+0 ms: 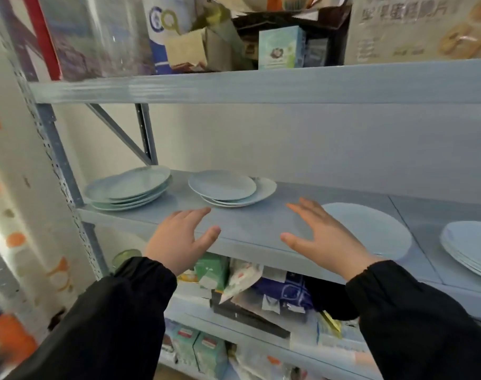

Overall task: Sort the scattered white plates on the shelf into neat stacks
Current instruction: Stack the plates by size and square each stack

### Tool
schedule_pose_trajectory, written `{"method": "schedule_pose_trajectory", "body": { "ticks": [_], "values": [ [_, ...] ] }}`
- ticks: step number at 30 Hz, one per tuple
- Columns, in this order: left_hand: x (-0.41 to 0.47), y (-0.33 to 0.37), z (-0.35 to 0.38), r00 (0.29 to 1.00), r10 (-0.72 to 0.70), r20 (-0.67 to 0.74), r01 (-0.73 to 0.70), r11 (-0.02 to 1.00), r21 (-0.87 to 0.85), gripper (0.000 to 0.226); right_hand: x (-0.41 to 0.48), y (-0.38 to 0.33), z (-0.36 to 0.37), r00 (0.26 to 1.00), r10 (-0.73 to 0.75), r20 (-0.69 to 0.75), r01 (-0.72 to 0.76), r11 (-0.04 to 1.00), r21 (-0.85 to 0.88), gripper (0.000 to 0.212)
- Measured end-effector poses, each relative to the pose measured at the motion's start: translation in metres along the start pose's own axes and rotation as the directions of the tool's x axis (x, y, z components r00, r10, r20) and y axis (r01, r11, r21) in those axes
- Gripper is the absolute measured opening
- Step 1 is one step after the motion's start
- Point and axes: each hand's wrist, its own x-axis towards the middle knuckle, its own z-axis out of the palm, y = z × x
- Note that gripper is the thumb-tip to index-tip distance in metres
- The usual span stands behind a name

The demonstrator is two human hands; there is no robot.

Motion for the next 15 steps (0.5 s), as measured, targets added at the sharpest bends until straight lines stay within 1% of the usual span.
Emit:
{"method": "schedule_pose_trajectory", "body": {
  "ticks": [6,10,15],
  "values": [
    [0.01,-0.021,0.007,0.999,-0.03,-0.017,0.03,0.999,-0.042,0.074,0.02,-0.017,0.012,0.999,0.0,0.039,-0.001,1.0,0.023,0.084],
    [0.026,-0.031,0.017,0.999,-0.043,-0.001,0.043,0.998,-0.045,0.076,0.04,-0.019,0.02,0.999,-0.019,0.044,0.017,0.998,0.059,0.08],
    [0.052,-0.042,0.024,0.998,-0.058,0.025,0.06,0.995,-0.085,0.067,0.074,-0.014,0.035,0.999,-0.04,0.032,0.037,0.994,0.102,0.081]
  ]
}}
